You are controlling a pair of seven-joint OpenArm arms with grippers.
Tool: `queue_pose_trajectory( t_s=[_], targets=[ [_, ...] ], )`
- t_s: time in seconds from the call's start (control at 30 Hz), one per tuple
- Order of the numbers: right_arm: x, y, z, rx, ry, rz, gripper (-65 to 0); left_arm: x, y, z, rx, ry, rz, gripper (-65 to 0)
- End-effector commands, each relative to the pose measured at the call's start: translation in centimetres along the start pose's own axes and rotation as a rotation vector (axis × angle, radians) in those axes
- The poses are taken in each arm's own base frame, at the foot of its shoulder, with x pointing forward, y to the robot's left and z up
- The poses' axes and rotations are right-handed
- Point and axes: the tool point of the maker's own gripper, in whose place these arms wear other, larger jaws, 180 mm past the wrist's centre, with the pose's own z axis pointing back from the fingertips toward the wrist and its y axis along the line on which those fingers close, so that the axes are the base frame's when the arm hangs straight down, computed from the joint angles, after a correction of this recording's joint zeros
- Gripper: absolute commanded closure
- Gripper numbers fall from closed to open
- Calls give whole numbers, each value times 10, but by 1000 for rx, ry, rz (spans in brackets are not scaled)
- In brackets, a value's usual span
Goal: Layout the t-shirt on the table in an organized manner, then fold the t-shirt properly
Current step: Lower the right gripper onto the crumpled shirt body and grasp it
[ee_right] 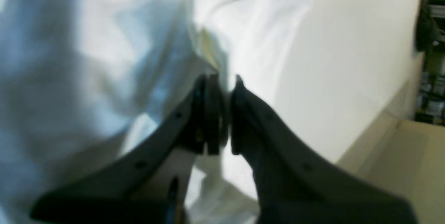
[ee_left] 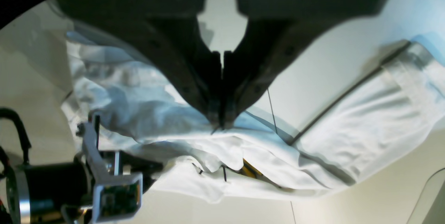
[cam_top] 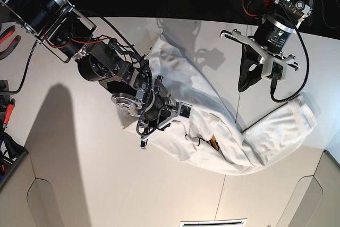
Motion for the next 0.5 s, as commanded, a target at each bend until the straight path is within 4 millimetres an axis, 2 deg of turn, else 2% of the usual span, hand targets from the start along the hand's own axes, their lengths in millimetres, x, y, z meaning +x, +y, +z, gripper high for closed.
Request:
queue_pose_trajectory(
  t_s=[0.0,0.13,0.2,0.33,0.47],
  targets=[
    [13,-28,0,-66,-36,-2,-43,9,0,1,-4,-33,0,0],
    [15,-59,3,-204,-43,-63,-31,9,0,1,-5,-33,0,0],
    [15,-81,6,-290,-47,-101,0,9,0,1,-5,-33,0,0],
    [11,-120,11,-370,-47,-176,0,9,0,1,-5,-33,0,0],
    [5,-141,13,-384,-50,-281,0,9,0,1,-5,-33,0,0]
  ],
)
